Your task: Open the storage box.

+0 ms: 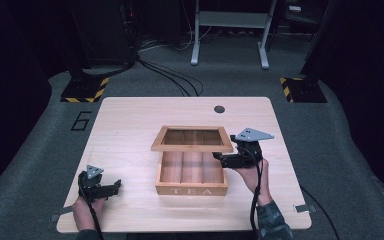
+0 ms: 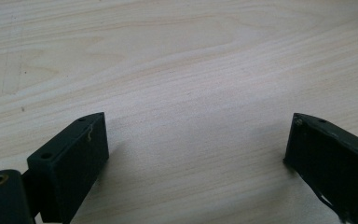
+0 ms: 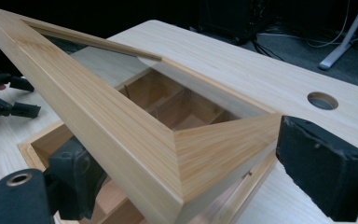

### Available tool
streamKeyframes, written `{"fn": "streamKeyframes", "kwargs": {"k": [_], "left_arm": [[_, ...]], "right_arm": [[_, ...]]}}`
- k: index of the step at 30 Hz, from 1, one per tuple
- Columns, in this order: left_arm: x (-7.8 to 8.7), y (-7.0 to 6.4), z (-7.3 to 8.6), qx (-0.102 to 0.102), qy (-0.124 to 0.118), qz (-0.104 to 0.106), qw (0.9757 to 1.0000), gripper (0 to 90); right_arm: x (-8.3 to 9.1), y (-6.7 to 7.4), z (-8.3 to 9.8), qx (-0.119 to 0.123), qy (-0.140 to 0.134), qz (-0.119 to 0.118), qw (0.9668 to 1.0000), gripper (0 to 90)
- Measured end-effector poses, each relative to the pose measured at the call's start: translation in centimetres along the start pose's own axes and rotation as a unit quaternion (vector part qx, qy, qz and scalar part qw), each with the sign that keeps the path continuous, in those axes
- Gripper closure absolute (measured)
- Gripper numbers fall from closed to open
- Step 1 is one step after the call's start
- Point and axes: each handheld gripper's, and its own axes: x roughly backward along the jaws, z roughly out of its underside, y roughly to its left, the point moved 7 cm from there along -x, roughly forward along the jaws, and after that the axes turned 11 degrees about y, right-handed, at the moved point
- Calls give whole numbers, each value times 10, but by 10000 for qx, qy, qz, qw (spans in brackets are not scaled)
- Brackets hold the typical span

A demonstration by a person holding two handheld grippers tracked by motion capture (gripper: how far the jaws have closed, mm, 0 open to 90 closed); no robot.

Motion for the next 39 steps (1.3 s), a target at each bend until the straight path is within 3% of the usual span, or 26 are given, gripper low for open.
{"fn": "streamKeyframes", "kwargs": {"k": [16, 22, 33, 39], "left_arm": [[0, 0, 0, -5, -11, -4, 10000, 57], [0, 0, 0, -3, -10, -5, 10000, 57], [0, 0, 0, -8, -12, -17, 10000, 57], [0, 0, 0, -12, -10, -17, 10000, 57]], "right_arm": [[-11, 12, 41, -300, 41, 2, 9995, 105], [-18, 15, 58, -373, 255, -140, 9989, 99], [-32, 24, 85, -193, 609, -377, 9972, 77], [-37, 27, 96, -121, 845, -308, 9959, 62]]}}
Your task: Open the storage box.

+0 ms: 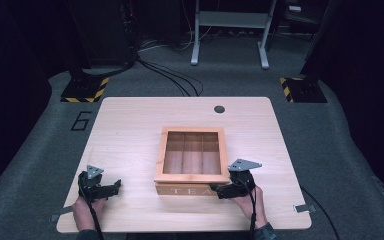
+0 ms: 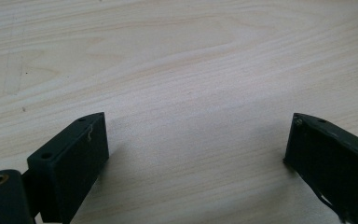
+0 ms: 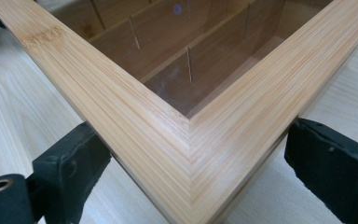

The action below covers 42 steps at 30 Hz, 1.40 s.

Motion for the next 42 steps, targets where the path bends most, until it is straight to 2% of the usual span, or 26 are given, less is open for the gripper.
{"fn": "streamKeyframes", "kwargs": {"k": [4, 7, 14, 18, 22, 25, 28, 30, 35, 40, 42], "left_arm": [[0, 0, 0, 3, 1, 2, 10000, 57], [0, 0, 0, 5, 1, 3, 10000, 57], [0, 0, 0, 6, 7, 14, 10000, 57], [0, 0, 0, 14, 6, 16, 10000, 57], [0, 0, 0, 15, 9, 17, 10000, 57], [0, 0, 0, 15, 4, 15, 10000, 57], [0, 0, 0, 8, 8, 15, 10000, 57], [0, 0, 0, 9, 7, 15, 10000, 57], [0, 1, 0, 15, 8, 14, 10000, 57], [0, 0, 0, 26, 5, 18, 10000, 56], [0, 0, 0, 19, 8, 21, 10000, 56]], "right_arm": [[-2, 0, 5, 88, 127, 25, 9999, 59], [-4, 1, 10, 97, 270, -60, 9996, 56], [-2, 0, 14, 92, 267, -177, 9994, 78], [7, -2, 20, 87, 223, -269, 9994, 76], [17, -7, 28, 39, 144, -235, 9996, 73], [25, -16, 36, -52, 105, -97, 9999, 66], [29, -32, 51, -187, 162, 110, 9996, 63], [30, -46, 64, -307, 249, 322, 9987, 63], [34, -74, 91, -580, 393, 649, 9954, 62], [34, -88, 102, -779, 485, 807, 9925, 54], [33, -92, 103, -719, 446, 877, 9925, 55]]}}
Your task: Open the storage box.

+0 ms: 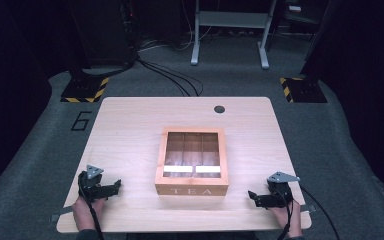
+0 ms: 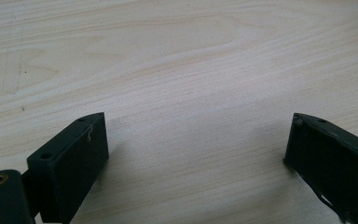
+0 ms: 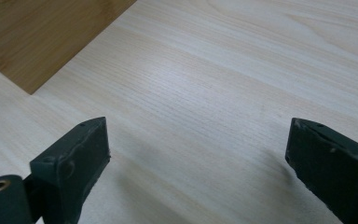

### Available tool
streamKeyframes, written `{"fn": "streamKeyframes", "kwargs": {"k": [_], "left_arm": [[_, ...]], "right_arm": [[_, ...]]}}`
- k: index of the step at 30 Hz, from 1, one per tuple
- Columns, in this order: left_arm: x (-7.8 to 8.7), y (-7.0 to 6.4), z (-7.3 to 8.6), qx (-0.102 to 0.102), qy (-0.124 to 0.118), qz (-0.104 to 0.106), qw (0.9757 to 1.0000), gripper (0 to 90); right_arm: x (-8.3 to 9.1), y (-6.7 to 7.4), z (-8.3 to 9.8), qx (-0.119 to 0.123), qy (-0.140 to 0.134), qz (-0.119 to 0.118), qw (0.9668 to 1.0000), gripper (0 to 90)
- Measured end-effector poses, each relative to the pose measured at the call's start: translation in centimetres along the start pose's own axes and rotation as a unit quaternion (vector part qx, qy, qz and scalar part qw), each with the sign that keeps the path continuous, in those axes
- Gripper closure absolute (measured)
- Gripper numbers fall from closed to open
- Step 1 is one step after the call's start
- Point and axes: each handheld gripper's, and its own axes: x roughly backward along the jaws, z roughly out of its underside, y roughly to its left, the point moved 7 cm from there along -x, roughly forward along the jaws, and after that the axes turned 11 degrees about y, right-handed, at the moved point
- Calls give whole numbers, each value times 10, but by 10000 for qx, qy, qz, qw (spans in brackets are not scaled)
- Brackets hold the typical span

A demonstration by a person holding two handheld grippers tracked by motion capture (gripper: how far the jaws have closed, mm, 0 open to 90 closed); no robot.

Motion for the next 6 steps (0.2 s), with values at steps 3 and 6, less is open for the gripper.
{"fn": "streamKeyframes", "kwargs": {"k": [3, 6], "left_arm": [[0, 0, 0, -3, 0, -5, 10000, 56], [0, 0, 0, -6, 0, -7, 10000, 56]], "right_arm": [[-5, -7, 1, -24, 87, 340, 9994, 40], [-9, -11, 0, -70, 105, 458, 9989, 0]]}}
